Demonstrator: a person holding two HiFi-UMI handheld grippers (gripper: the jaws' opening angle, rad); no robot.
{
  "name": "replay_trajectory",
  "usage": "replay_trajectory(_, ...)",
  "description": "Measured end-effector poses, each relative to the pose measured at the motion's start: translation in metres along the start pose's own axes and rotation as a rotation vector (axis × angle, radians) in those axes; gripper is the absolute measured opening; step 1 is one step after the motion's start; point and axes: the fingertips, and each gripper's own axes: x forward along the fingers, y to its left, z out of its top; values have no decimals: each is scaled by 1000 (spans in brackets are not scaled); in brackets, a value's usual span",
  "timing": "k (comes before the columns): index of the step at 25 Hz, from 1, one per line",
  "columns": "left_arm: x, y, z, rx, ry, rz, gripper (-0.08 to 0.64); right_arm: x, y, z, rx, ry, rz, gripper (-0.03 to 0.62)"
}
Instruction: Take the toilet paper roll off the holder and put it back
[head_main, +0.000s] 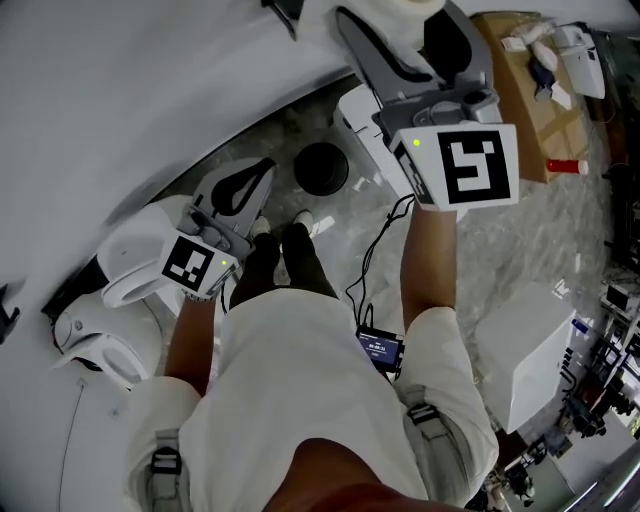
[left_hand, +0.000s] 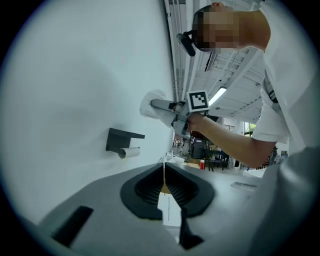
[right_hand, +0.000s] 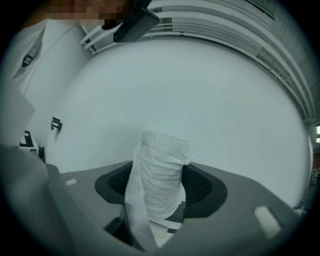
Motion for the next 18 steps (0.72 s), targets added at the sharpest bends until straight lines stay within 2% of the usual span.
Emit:
replay_trajectory(3, -2, 4, -1, -3, 3, 18, 6, 34, -15, -15, 13, 9, -17, 290)
replay_trajectory(8, -10, 17, -2, 2, 12, 59, 6, 76, -32, -53, 24, 83, -49, 290)
replay_trajectory(18, -7, 13, 3, 14, 9, 67, 6, 107, -29, -99, 26, 177, -42, 292)
